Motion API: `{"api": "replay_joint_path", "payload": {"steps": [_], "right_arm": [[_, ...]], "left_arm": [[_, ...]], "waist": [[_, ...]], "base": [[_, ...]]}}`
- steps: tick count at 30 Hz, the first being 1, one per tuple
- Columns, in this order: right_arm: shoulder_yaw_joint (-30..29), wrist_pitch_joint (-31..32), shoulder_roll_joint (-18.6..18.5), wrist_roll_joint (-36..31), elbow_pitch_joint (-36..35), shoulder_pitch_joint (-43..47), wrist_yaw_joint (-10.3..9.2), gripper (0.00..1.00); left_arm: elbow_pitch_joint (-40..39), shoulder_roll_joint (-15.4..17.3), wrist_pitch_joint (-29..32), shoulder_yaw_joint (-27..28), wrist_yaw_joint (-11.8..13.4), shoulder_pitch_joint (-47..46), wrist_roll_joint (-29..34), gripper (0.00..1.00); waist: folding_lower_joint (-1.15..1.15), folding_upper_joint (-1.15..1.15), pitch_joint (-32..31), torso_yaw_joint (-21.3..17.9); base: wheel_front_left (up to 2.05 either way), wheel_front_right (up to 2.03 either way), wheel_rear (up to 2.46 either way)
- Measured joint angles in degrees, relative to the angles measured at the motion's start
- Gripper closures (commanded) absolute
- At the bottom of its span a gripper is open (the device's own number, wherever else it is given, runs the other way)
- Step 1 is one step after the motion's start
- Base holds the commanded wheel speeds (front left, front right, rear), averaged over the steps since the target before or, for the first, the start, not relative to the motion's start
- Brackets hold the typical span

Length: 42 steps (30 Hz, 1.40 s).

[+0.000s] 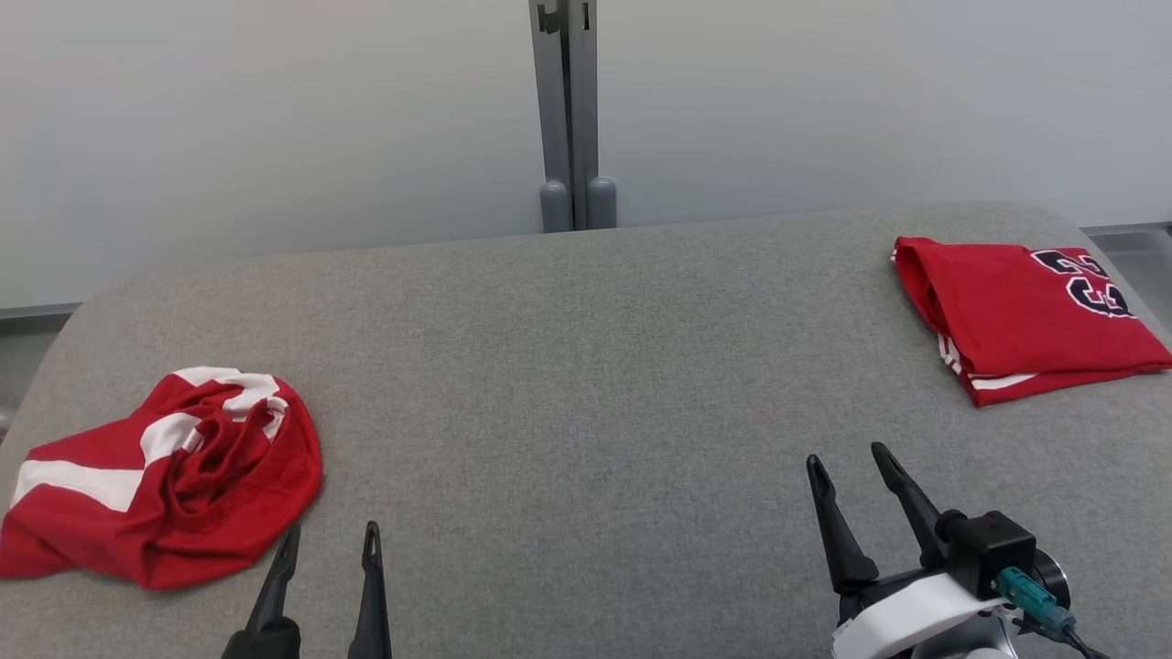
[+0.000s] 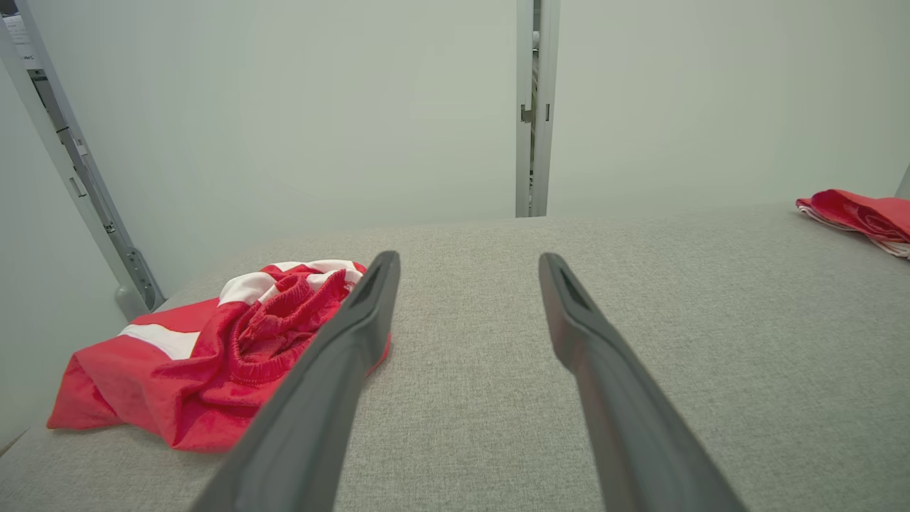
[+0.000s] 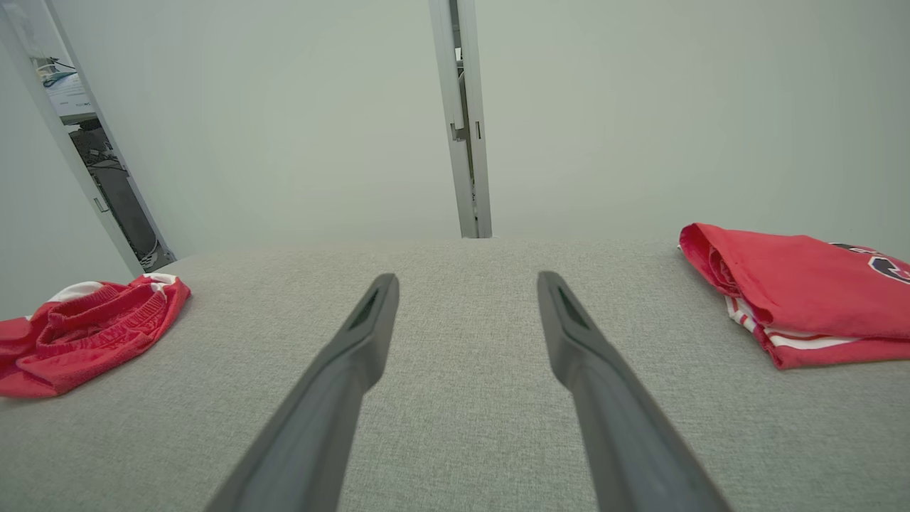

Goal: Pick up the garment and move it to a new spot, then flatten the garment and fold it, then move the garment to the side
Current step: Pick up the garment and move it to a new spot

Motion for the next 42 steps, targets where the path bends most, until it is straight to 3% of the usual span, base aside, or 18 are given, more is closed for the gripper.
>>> {"api": "replay_joint_path", "payload": {"steps": [25,42], "right_arm": [[-0.81,0.00,0.16,0.27,0.04,0.07,0.00,0.00],[-0.74,0.00,0.26,0.42,-0.05,0.45,0.00,0.00]], "left_arm": [[0.29,-0.02,0.01,-0.38,0.23,-0.04,-0.23,0.00],[-0.14,-0.05,0.01,-0.53,0.51,-0.55,-0.24,0.00]], "waist": [[0.00,0.00,1.17,1.05],[0.00,0.00,2.24,7.48]], "base": [[0.00,0.00,0.00],[0.00,0.00,0.00]]}}
